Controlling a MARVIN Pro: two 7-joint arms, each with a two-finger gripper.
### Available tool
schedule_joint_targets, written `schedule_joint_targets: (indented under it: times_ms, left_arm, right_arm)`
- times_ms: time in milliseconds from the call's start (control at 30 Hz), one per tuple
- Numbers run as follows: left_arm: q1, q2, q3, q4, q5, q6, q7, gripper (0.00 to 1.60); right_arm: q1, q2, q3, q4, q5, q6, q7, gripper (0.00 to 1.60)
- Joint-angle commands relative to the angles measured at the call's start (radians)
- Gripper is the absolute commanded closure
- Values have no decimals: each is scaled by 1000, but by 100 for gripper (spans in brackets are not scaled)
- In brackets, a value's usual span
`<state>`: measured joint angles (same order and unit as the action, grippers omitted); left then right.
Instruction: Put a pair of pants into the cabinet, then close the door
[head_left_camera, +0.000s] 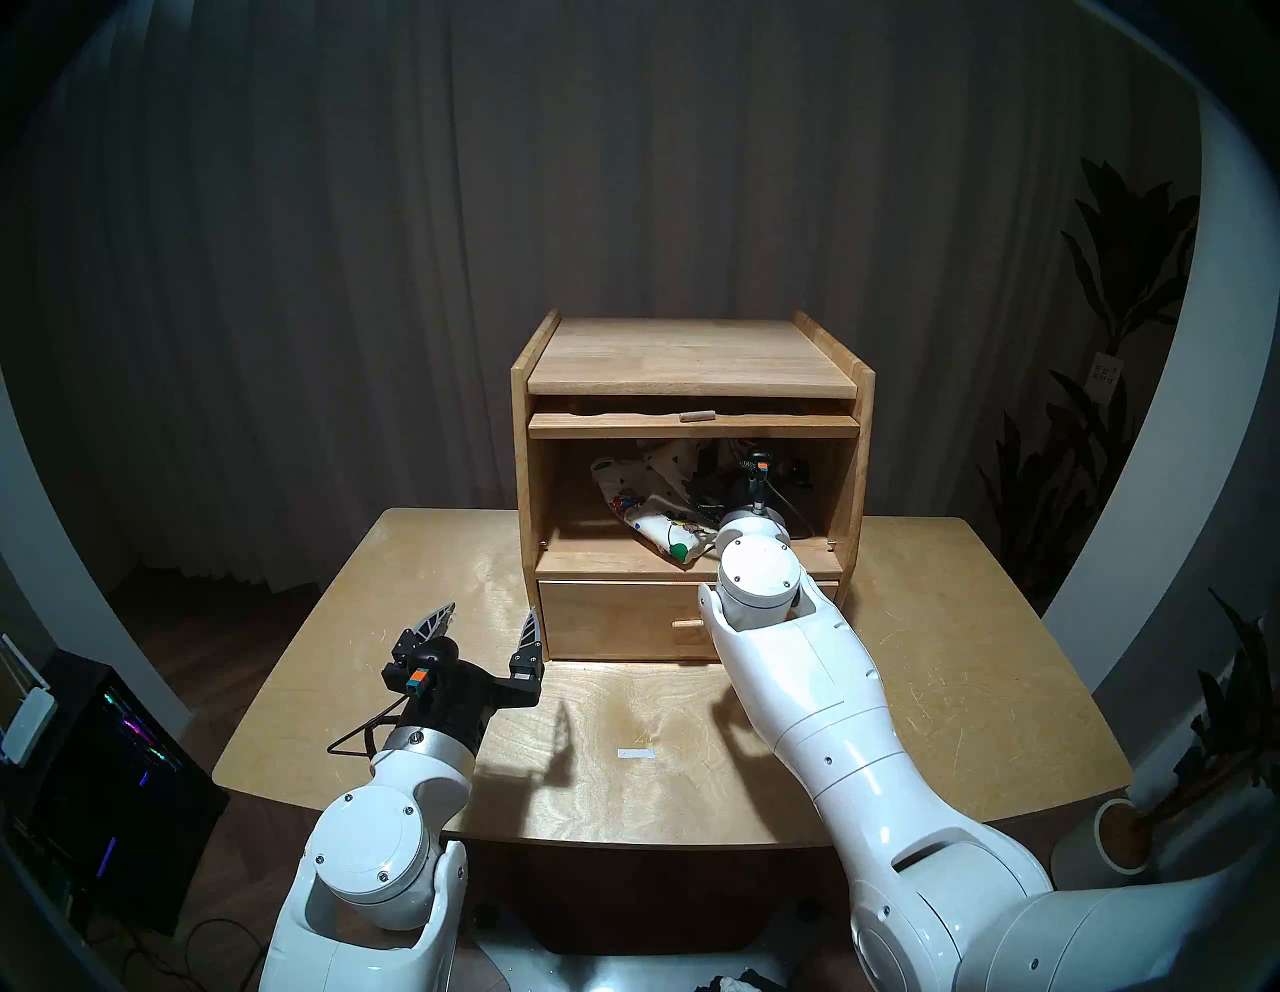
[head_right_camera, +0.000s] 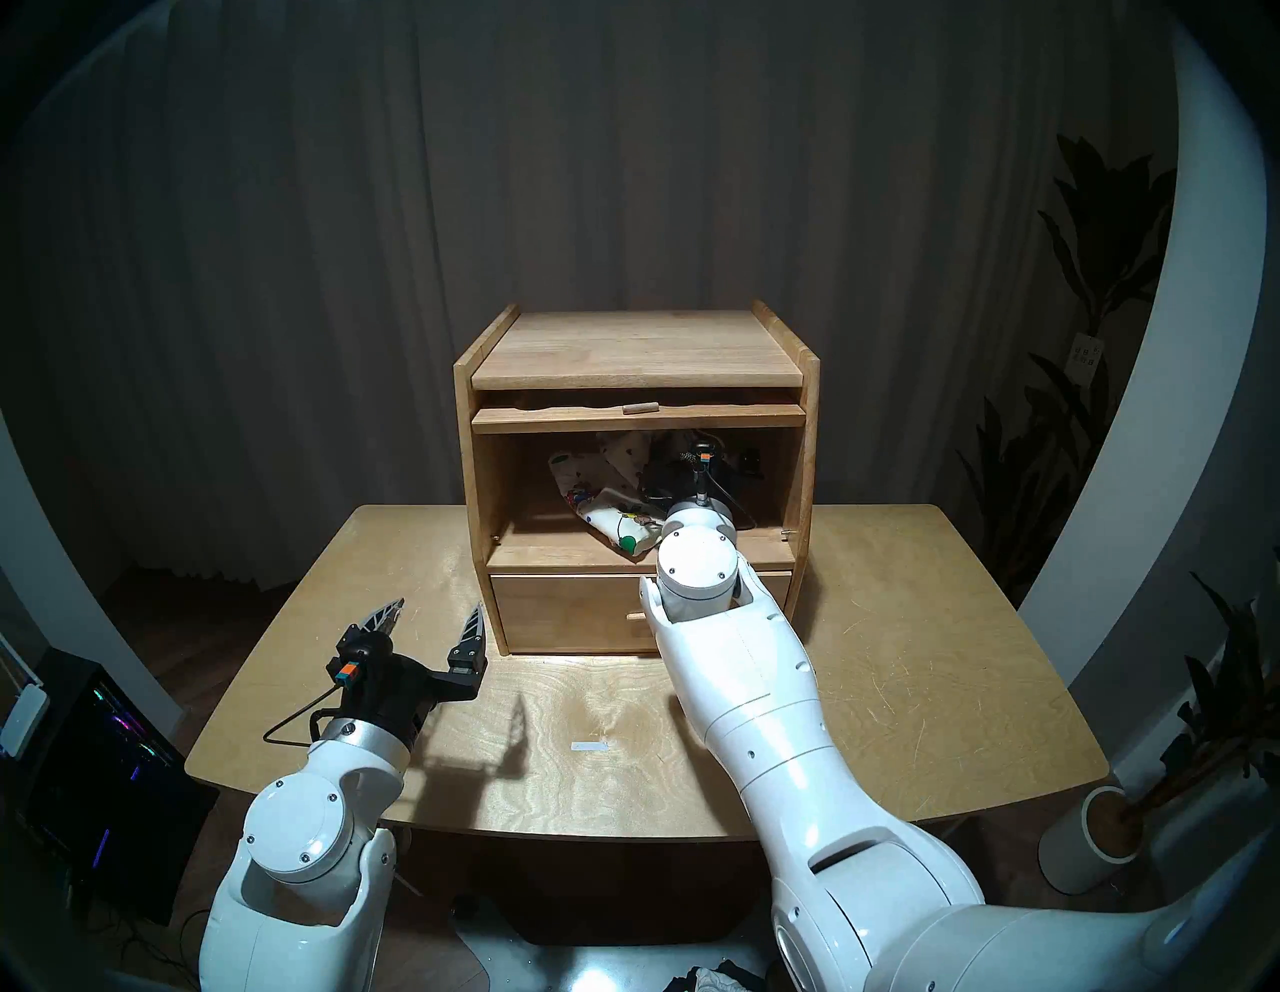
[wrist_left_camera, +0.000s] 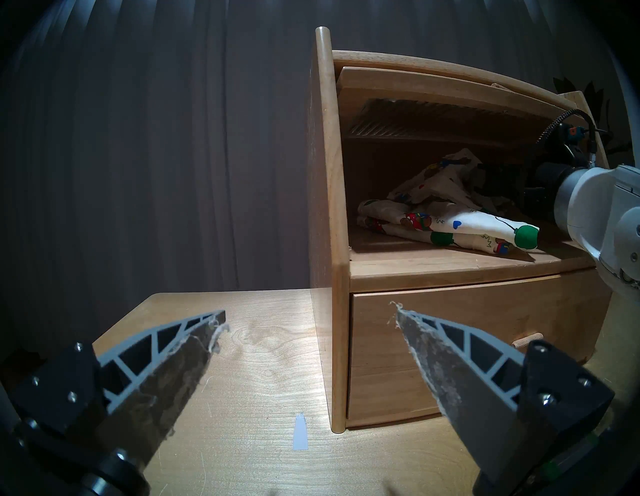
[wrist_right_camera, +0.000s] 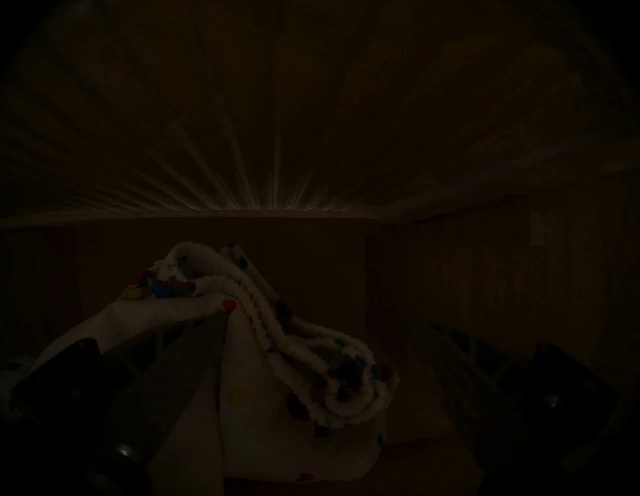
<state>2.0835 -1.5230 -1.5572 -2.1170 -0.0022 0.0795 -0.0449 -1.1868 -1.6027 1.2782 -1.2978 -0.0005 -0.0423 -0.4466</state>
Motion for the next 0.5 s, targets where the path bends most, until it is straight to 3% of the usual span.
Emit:
schedule_joint_targets:
  times_ms: [0,467]
  left_arm:
    - [-5,-2,0,-20,0,-3,1,0]
    - [-7,-1,-1,-12,-1,-3,-2,0]
  right_arm:
    - [-105,23,-24,-113,-14,5,0,0]
    - [-209,46,-68,-290,-17,-19,-13,0]
